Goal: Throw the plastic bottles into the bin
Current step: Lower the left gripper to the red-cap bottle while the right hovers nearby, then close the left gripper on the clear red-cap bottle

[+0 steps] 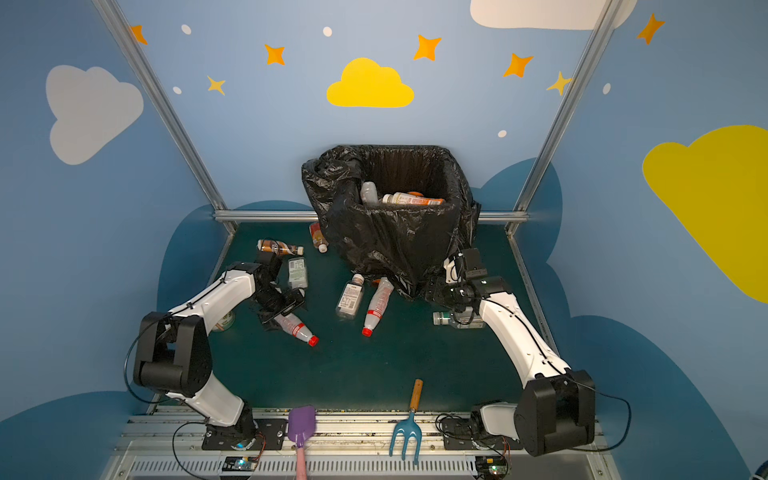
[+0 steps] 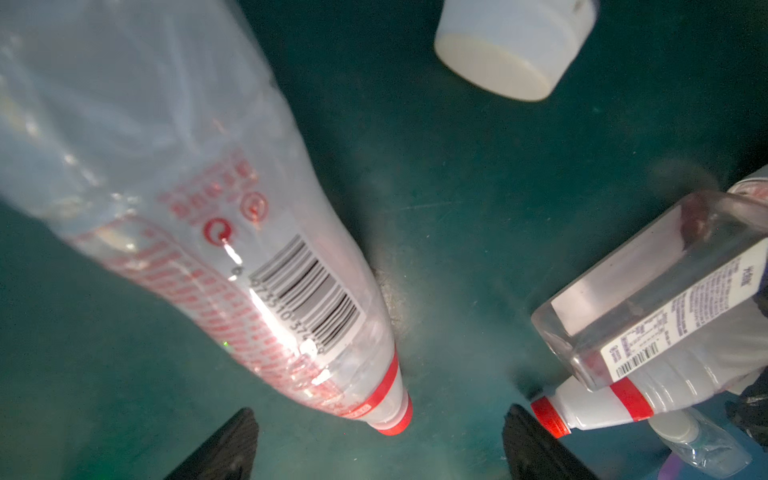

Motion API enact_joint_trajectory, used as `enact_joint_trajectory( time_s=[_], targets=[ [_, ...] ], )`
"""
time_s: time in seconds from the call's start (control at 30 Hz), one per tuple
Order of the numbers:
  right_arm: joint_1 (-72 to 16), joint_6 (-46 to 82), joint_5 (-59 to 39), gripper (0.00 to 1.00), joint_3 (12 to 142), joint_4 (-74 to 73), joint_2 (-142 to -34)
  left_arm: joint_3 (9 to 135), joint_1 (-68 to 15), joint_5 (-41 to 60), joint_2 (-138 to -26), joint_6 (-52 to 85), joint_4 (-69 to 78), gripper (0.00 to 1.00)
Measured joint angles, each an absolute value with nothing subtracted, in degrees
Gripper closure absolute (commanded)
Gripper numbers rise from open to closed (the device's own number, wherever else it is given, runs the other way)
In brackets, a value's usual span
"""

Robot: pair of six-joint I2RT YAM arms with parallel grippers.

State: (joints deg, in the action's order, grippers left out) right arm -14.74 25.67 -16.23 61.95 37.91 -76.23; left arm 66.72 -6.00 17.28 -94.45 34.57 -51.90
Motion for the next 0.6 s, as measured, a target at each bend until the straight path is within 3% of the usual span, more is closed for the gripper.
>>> enact_joint_trajectory(
  time_s=[0.27, 0.6],
  targets=[
    [-14.7, 23.3, -18.0, 0.26, 65.8, 38.4, -81.3, 65.6, -5.7, 15.8, -96.4, 34.6, -51.6, 0.09],
    [-14.7, 20.5, -19.4, 0.26, 71.3, 40.6, -86.7, 66.3, -4.2, 12.7, -99.7, 35.0, -48.4, 0.21]
  ],
)
